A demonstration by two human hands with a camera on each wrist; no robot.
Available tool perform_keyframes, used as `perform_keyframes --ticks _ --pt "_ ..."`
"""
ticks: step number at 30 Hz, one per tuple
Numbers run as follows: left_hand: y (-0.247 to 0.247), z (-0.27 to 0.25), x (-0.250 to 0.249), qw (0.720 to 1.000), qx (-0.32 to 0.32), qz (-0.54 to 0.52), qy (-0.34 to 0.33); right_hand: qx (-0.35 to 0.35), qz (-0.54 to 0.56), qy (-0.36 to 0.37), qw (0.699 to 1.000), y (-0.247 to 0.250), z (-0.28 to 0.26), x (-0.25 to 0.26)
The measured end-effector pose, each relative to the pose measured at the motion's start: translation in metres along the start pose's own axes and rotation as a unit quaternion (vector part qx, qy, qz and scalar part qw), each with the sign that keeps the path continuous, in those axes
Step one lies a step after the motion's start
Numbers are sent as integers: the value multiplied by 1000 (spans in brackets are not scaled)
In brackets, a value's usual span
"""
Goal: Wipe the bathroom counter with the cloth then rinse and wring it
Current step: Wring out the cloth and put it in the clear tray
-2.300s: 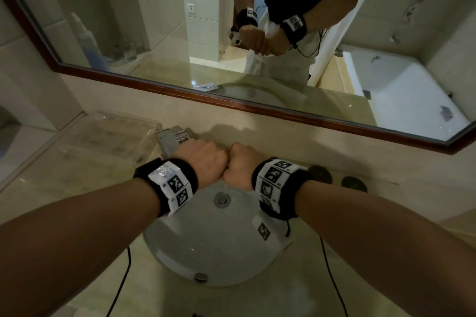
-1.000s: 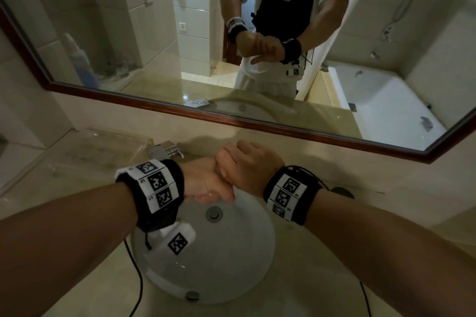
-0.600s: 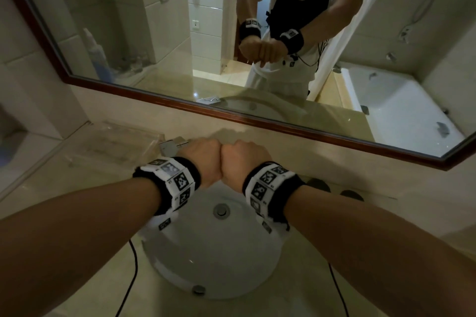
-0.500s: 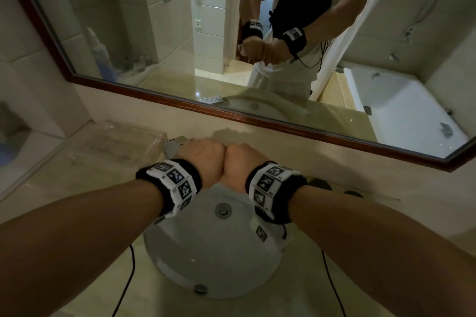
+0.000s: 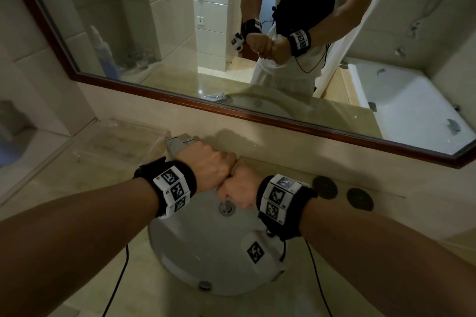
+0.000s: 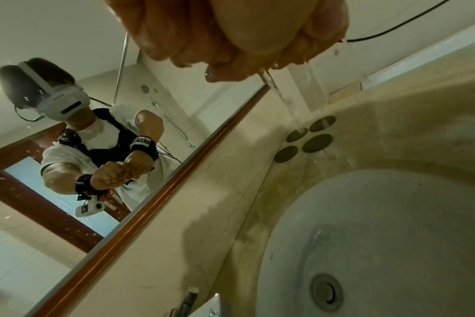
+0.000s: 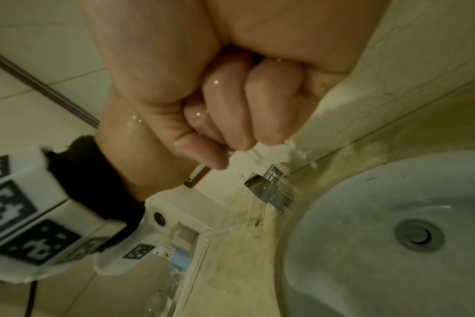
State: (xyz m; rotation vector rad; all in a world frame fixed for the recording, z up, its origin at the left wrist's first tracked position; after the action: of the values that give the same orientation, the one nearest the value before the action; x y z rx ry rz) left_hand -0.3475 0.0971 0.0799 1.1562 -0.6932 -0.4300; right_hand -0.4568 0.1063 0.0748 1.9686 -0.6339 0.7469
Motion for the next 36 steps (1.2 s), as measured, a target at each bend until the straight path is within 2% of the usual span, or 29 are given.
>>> perform_keyframes --ticks 5,10,12,14,15,18,21,22,24,27,29,31,33,35,36 --pt "6 -3 -6 999 -18 35 -14 15 9 -4 1000 -2 2 -5" --pt "-6 -9 -7 999 28 17 6 30 29 4 999 -7 0 -9" --pt "-4 -9 -8 998 61 9 26 2 -1 48 999 -8 4 -9" --pt "2 -7 -6 991 100 -23 86 -28 -69 108 991 -8 6 -6" --pt "4 -6 -4 987 95 -50 121 -37 -108 139 984 -6 5 -5" --pt "5 -4 8 958 54 -167 227 -43 -137 212 967 8 -4 4" --pt "13 2 25 909 -13 -299 289 -16 -10 235 972 27 0 9" --pt "17 3 31 895 -29 -330 300 -28 16 236 971 33 5 7" --pt "24 4 41 849 -58 -417 318 -90 1 251 964 47 14 1" --pt "35 6 50 763 -93 -546 334 -202 -20 293 934 72 8 2" --pt "43 8 50 731 -111 -584 336 -244 16 304 921 84 3 1" --pt "47 9 47 722 -107 -587 350 -253 56 310 915 90 0 2" --pt "43 9 44 727 -94 -577 360 -260 65 315 910 92 -2 3" --pt "39 9 41 746 -80 -550 367 -253 64 327 908 92 -5 4" --pt "38 8 41 768 -69 -520 368 -243 74 327 910 92 -5 4"
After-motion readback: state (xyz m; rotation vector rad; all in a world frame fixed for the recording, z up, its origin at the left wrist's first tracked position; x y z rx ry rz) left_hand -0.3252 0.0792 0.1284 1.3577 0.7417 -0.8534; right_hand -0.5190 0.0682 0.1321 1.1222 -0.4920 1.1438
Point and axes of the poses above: each hand's wrist, its own z-axis towards the middle knuckle, its own y-axis out of the back of the hand, x = y × z, the point moved 2 cm from there along z, towards the middle knuckle, and after that the axes turned 7 degrees about -x, right-handed, at the moved point
